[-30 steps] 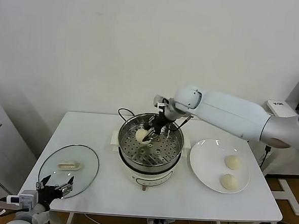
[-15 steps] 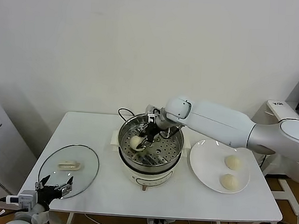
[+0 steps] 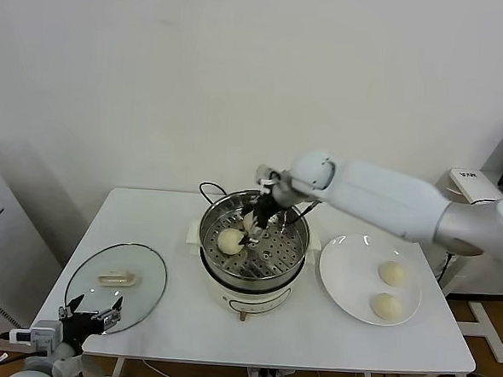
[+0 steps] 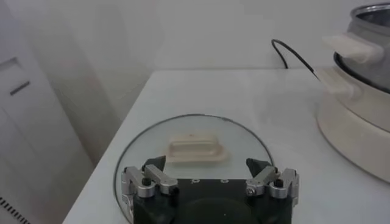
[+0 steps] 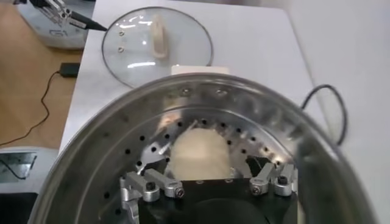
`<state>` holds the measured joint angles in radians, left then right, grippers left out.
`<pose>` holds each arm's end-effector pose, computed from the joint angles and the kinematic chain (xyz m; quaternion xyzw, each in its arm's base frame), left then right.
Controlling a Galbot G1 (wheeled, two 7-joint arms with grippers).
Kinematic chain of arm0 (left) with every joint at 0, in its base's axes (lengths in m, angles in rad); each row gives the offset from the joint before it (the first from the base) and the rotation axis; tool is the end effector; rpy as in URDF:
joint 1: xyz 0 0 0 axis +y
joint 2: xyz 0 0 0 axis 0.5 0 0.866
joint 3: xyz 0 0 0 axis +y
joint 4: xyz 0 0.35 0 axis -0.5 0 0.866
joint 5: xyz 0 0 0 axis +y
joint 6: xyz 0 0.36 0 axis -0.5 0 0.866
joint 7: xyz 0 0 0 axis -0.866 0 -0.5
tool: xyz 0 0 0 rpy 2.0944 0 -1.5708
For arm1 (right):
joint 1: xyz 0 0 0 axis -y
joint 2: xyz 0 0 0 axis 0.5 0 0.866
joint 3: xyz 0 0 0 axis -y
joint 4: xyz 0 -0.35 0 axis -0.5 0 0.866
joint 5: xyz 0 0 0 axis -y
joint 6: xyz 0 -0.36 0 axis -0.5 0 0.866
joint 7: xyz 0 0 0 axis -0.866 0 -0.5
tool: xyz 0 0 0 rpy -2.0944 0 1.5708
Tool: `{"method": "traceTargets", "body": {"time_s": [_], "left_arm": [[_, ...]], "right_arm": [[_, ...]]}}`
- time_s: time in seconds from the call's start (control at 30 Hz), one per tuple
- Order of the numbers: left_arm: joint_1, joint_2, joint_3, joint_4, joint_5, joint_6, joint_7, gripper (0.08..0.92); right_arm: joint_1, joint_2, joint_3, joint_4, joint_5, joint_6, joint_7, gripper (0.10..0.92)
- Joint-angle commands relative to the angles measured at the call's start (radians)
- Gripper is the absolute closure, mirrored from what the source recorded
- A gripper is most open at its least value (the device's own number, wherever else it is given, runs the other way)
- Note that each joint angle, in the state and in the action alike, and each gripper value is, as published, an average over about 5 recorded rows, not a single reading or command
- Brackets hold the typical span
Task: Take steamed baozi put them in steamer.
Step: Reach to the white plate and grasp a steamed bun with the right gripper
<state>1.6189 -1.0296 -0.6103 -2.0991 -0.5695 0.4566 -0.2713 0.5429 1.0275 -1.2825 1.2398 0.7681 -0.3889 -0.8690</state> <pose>0.1898 0.1099 -0.2774 0.0290 -0.9646 -0.0273 0.2608 0.5723 0.0420 -0.0683 0.5767 -0.6422 0.4039 0.3033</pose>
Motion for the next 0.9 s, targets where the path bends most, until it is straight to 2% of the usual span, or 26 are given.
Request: {"method": "traceTargets", "body": {"time_s": [0.03, 0.27, 0.5, 0.9], "left_arm": [[0.000, 0.001, -0.001, -0.001, 0.000, 0.000, 0.000, 0.177], [0.001, -0.001, 0.000, -0.005, 0.001, 0.000, 0.000, 0.177], [0.006, 0.004, -0.007, -0.006, 0.000, -0.001, 0.000, 0.177], [0.001, 0.019, -0.009, -0.003, 0.000, -0.001, 0.000, 0.177]], "right_arm": [[0.180, -0.182, -0.065, 0.029, -0.066, 0.083, -0.215, 0.203], [0.232, -0.374, -0.152, 0.019, -0.294, 0.255, -0.401, 0.203], [0.046, -0.518, -0.045, 0.009, -0.556, 0.380, -0.455, 0.203], [-0.356, -0.512, 0.283, -0.053, -0.764, 0.481, -0.449, 0.203]]}}
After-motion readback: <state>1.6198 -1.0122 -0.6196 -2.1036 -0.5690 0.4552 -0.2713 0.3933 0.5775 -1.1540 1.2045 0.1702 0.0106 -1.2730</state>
